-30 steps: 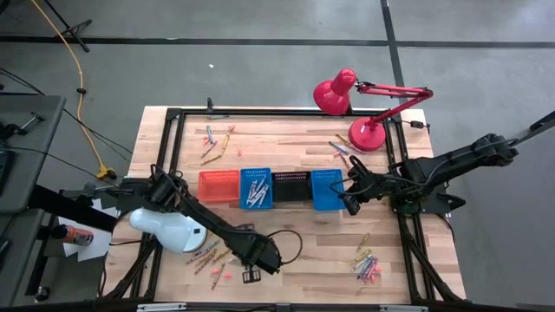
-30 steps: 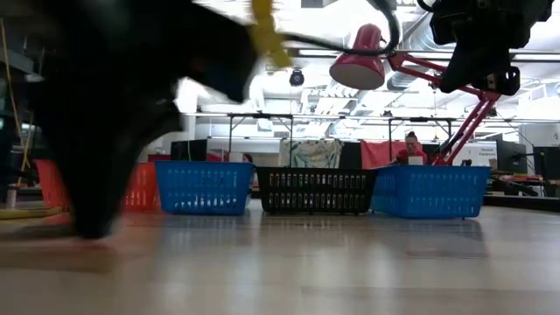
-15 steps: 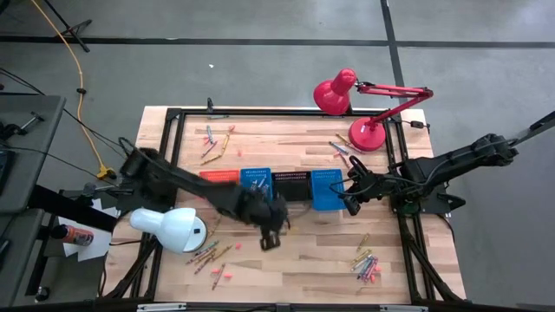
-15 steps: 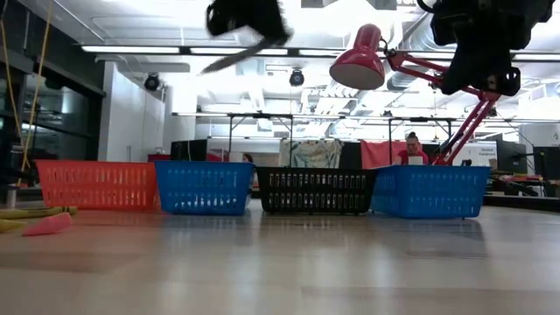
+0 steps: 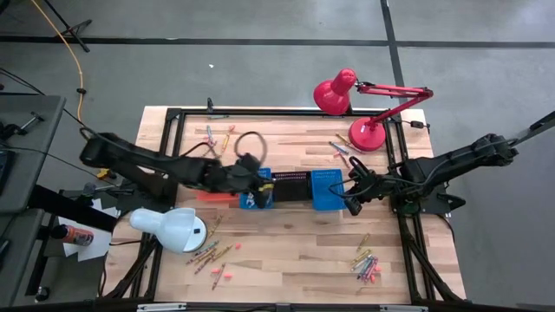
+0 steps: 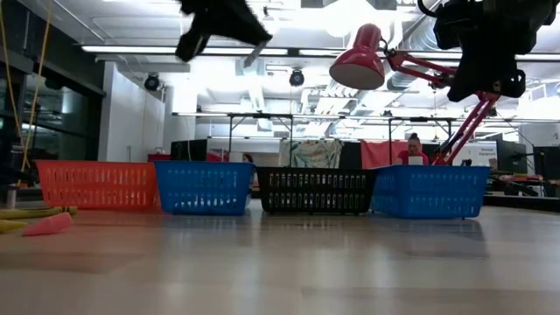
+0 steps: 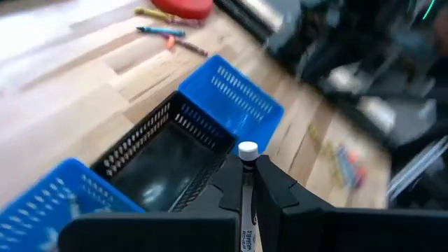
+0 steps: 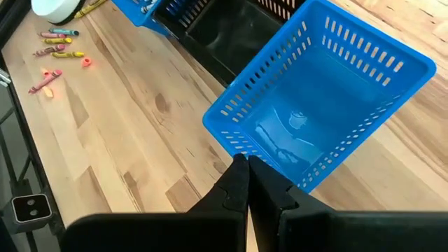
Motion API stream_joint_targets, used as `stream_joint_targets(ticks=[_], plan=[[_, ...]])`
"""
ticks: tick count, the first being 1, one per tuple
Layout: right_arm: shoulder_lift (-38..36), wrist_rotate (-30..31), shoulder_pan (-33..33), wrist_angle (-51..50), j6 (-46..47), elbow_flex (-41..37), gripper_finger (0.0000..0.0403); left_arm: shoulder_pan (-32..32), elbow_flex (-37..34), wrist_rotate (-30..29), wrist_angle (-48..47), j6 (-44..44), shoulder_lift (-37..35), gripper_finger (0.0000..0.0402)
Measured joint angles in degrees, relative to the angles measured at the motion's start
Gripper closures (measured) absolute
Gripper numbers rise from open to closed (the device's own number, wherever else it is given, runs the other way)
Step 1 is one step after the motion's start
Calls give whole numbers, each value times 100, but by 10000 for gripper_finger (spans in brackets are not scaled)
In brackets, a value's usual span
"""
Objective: Sort crayons
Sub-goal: Put the left white crayon into the left blue bin
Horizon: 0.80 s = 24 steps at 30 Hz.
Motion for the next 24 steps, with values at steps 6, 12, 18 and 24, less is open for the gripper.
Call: stream_joint_targets(ticks=[6,12,18,24], plan=[[0,2,0,38,-17,-2,402,63,-1735,-661,1424,-1629,-660,401],[-2,141,0,48,-92,-2,402,282,-2313,-342,1478,-2354,-737,401],[0,196,0,42,-97,0,402,459,-2314,-323,1199,-2452,-662,401],[0,195,0,52,-87,-2,402,617,-2315,-281,1004,-2357,-652,401]])
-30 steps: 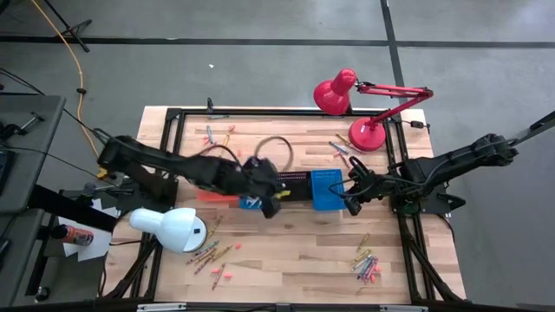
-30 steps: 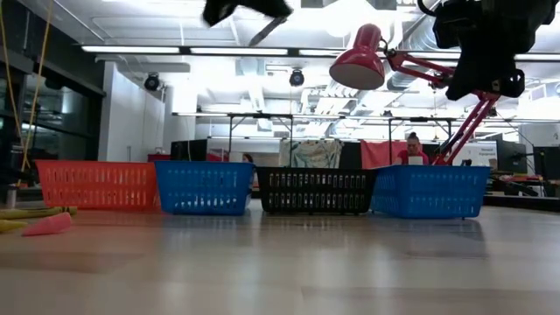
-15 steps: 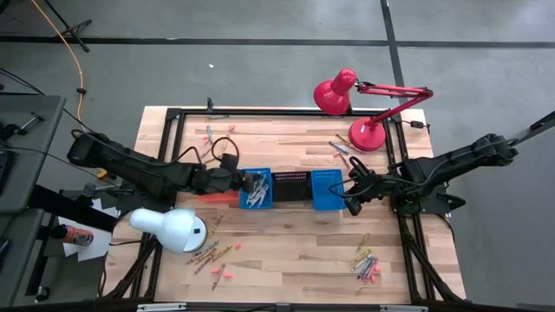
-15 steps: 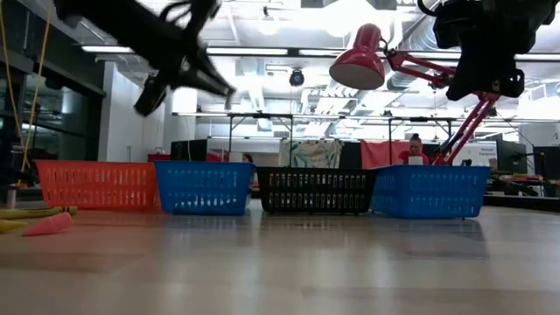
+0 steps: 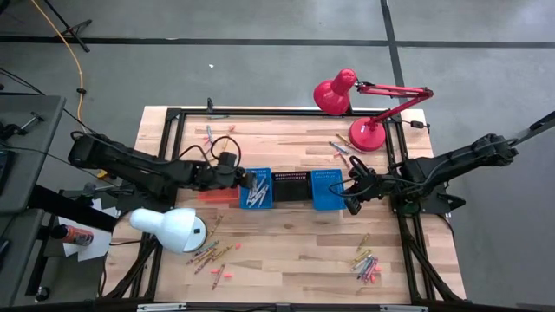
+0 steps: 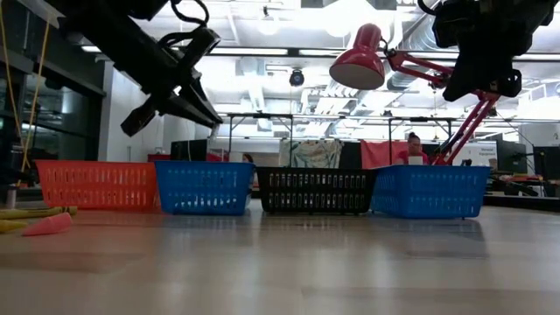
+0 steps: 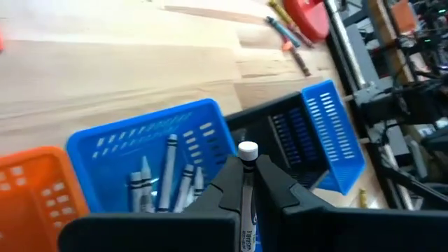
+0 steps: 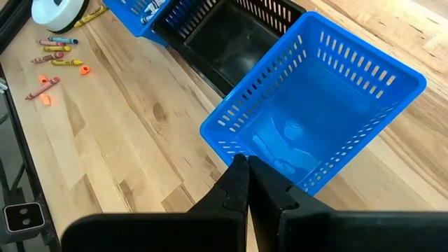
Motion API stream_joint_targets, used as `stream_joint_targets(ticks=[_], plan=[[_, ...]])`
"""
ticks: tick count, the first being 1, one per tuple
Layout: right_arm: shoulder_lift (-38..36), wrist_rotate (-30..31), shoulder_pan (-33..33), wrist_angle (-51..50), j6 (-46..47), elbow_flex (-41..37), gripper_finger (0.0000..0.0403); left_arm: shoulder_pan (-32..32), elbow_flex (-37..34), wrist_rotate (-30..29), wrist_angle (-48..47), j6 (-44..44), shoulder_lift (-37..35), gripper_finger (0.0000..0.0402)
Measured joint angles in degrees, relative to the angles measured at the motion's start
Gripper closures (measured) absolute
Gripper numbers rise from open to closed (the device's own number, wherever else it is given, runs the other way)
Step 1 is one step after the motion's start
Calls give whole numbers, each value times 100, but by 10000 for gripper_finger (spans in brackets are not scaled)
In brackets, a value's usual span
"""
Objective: Sort crayons
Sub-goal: Put the left white crayon into the left blue bin, then put the white crayon into the left blue bin
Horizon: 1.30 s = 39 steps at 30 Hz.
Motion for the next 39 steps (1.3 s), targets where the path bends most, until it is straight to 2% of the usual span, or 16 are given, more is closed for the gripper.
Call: stream_joint_targets(ticks=[5,10,20,26,30,34,39], plan=[[0,1,0,0,2,1,402,30,-1,20,22,86,-1,399],[0,2,0,7,2,2,402,30,0,139,24,144,-1,379],[0,2,0,50,160,2,402,30,-1,109,10,206,-1,297],[0,-7,0,68,181,1,402,46,66,107,339,436,-200,256],[-8,-67,0,251,124,2,402,59,471,80,372,1182,-539,243],[-38,-103,0,734,-154,0,402,-5,1092,81,478,2411,-855,241],[-79,-382,0,1349,-418,2,392,-307,1676,579,1007,4147,-996,241]])
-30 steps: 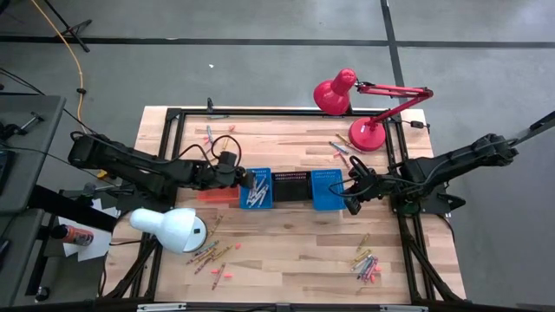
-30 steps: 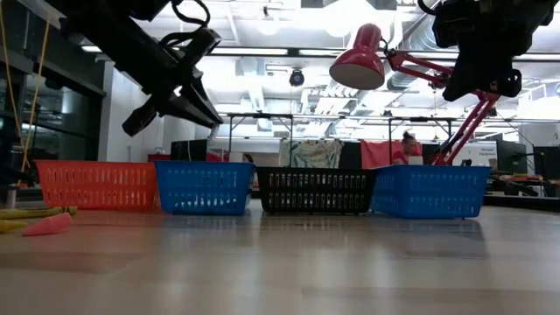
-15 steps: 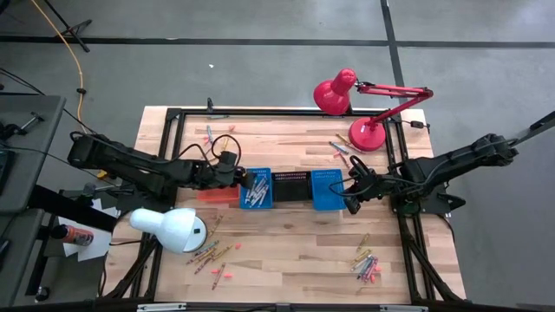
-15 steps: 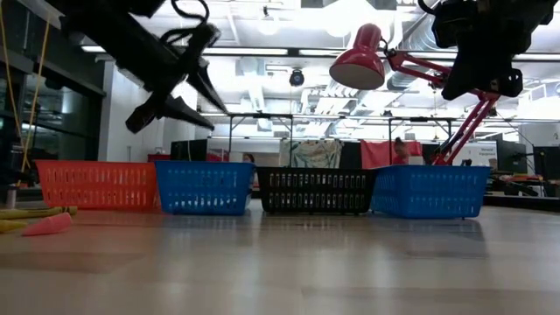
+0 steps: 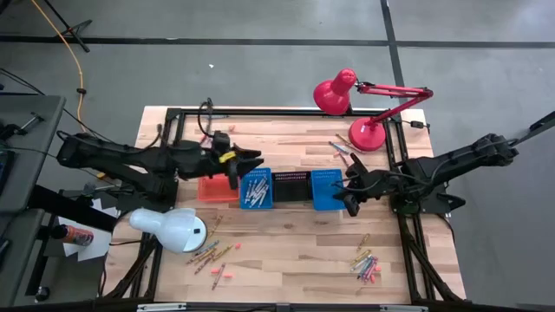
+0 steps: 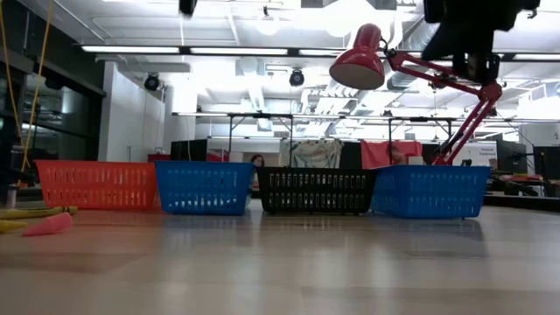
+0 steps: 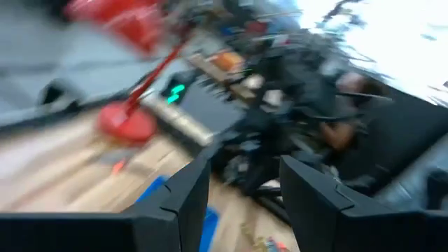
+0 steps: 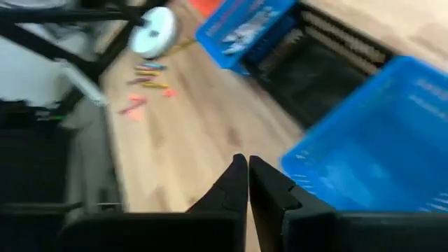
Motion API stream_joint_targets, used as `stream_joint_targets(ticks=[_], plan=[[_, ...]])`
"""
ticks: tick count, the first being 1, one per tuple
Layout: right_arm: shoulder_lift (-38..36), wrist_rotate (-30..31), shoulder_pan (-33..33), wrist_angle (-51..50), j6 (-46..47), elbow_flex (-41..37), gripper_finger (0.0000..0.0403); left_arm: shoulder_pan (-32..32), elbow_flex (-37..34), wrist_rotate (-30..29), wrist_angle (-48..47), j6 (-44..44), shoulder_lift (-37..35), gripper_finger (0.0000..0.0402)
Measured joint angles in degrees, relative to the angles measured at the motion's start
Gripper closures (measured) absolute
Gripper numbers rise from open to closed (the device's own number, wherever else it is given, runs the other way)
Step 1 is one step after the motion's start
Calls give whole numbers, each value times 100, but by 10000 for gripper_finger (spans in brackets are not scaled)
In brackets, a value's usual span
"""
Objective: Sort crayons
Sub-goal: Put the white crayon into the left blue bin
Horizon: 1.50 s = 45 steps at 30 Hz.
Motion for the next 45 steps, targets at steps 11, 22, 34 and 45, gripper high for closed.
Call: stream_joint_targets(ticks=[11,22,34,45], plan=[[818,-1120,1061,384,-819,1094,244,-381,137,-36,-138,562,22,241],[3154,-1183,2627,-3660,-1495,2964,205,-397,137,-58,-170,560,24,241],[4492,-1018,3634,-2167,-1684,2769,205,-397,137,-58,-207,651,24,241],[5170,-649,3628,-2176,-1735,2763,237,-397,137,-83,-214,657,24,241]])
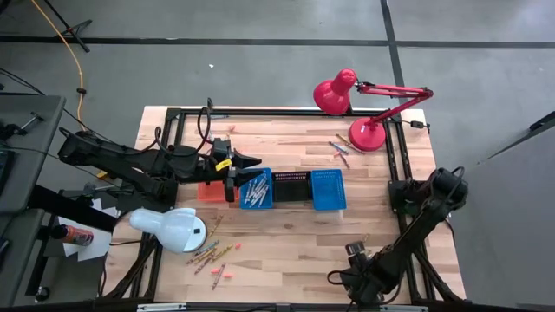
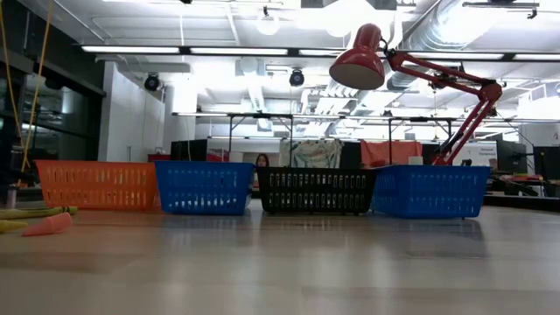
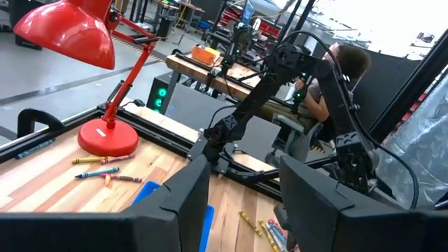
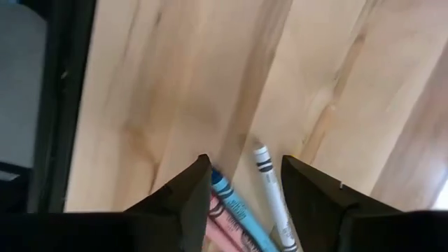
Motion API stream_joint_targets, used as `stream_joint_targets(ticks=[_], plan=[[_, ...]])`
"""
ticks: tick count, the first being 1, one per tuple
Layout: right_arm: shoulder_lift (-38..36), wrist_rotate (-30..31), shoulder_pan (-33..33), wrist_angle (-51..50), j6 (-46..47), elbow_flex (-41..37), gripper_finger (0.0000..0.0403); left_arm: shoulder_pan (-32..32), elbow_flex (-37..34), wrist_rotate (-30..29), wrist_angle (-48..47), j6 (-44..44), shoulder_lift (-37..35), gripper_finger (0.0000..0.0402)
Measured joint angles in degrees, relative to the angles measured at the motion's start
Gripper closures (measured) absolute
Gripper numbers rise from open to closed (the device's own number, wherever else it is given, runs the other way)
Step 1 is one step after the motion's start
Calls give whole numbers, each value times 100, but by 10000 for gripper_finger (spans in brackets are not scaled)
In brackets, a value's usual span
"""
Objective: Sort crayons
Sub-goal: Put the white crayon into the left blue bin
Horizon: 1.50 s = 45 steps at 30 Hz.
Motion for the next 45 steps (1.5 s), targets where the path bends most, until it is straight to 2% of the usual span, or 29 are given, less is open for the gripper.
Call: stream_joint_targets(ticks=[6,11,20,37,41,45], plan=[[12,82,-20,0,55,0,281,0,0,-65,0,-1,-2,241],[12,233,-17,4,36,0,300,0,0,-81,0,-1,-1,241],[214,121,-17,46,-415,0,303,0,0,-81,0,-3,0,241],[445,31,-26,42,-411,2,307,0,-2,-83,-22,-3,0,241],[435,-73,-30,176,-410,-98,331,4,-2,-81,-24,-1,0,241],[429,-101,-33,241,-295,-185,376,9,-2,-94,-22,-2,0,241]])
